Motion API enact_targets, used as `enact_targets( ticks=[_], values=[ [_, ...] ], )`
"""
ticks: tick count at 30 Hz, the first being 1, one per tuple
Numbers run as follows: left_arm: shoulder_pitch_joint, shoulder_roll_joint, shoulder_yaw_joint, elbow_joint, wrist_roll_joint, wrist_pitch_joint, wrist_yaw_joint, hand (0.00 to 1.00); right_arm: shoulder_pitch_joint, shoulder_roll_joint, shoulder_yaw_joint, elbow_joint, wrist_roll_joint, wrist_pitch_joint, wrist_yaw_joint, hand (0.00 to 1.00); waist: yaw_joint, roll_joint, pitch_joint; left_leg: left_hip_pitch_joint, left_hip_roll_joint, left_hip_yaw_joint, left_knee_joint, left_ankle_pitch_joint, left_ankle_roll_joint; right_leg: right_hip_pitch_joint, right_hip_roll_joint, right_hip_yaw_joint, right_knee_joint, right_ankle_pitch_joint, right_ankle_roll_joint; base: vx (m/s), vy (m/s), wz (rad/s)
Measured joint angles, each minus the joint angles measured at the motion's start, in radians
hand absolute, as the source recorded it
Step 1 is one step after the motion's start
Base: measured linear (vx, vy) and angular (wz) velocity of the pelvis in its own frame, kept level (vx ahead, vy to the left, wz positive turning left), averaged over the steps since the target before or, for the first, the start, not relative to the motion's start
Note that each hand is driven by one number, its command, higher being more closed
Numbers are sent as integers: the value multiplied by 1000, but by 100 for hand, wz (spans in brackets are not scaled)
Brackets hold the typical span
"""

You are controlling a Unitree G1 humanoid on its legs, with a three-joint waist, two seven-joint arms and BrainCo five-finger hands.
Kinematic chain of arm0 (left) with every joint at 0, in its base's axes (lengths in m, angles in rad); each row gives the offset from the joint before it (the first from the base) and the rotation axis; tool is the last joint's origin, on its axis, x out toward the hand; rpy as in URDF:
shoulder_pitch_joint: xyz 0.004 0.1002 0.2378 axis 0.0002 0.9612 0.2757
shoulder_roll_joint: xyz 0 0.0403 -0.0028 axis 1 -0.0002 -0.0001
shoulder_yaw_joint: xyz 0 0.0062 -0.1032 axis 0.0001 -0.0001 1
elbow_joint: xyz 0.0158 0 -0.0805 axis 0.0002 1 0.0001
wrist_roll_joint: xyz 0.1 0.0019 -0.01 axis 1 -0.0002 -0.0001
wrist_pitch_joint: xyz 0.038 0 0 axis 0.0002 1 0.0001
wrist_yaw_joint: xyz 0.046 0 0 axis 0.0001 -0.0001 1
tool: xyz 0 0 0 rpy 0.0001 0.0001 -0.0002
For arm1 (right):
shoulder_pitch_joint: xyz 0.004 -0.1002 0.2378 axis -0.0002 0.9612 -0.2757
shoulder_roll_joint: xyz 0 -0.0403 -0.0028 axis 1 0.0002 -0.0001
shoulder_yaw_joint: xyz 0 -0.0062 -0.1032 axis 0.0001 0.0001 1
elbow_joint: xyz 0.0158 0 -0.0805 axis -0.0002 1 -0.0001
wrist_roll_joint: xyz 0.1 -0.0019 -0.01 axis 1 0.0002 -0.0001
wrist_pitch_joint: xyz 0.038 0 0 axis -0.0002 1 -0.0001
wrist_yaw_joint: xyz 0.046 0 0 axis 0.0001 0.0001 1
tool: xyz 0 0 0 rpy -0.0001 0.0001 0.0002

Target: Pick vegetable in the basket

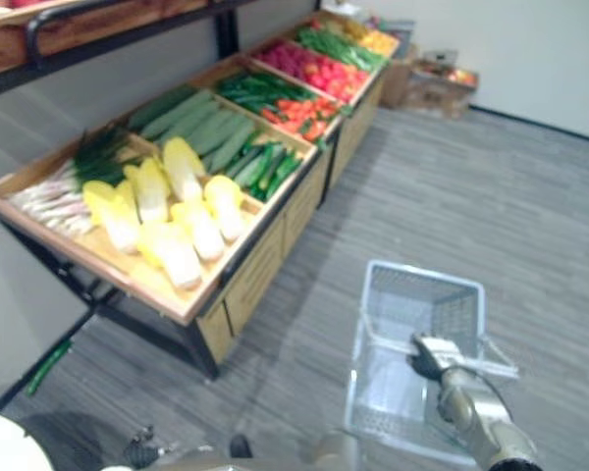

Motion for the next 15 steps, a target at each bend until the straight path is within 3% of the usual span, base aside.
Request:
enact_targets(
  ticks=[2,3,4,6,7,8,10,11,13,15],
  values=[
    [-9,-1,5,0,-8,0,4,0,-29,12,1,44,0,-1,-2,100,23,4,1,-13,41,-20,33,-22,-45,1,11,8,-316,21,16,198,-272,16],
    [-10,-1,7,0,-8,0,4,0,-38,19,1,57,0,0,-2,100,24,5,0,-22,52,-33,43,-28,-57,0,17,23,-383,28,26,255,-477,34],
    [-24,-1,9,3,-2,0,8,0,-53,29,-4,95,5,1,-2,100,24,3,-1,-43,80,-76,66,-40,-98,1,33,88,-529,84,34,171,-406,49],
    [-35,1,12,4,5,0,13,0,-50,39,-29,124,8,0,-2,100,23,-3,-5,-59,98,-122,72,-40,-142,7,46,130,-604,110,45,144,-434,66],
    [-37,9,16,9,6,-1,16,0,-47,47,-44,142,8,2,-3,100,21,-22,-9,-60,100,-149,68,-36,-167,22,46,132,-639,112,49,155,-581,89],
    [-55,7,25,39,6,2,20,0,-47,57,-76,177,8,10,-4,100,18,-21,-3,-56,115,-180,51,-27,-201,35,53,111,-630,233,83,176,-661,87],
    [-49,-59,45,59,10,2,25,0,-47,38,-109,217,8,43,-4,100,19,68,-27,-50,204,-204,-7,19,-236,34,136,46,-594,190,40,186,-442,59],
    [-44,-78,72,60,11,2,28,0,-51,27,-110,229,7,53,-4,100,18,97,-27,-33,232,-198,-39,55,-242,35,168,25,-577,168,20,241,-318,41],
    [-42,-86,132,60,10,2,46,0,-48,19,-111,262,8,72,-4,100,19,105,-28,-28,266,-201,-87,156,-257,37,198,-16,-545,140,-15,199,-307,39],
    [-40,-84,189,58,-13,3,64,0,-37,10,-123,277,9,70,-5,100,13,83,-19,-58,267,-198,-37,244,-213,75,199,-56,-540,115,-39,136,-278,46]
  ],
)
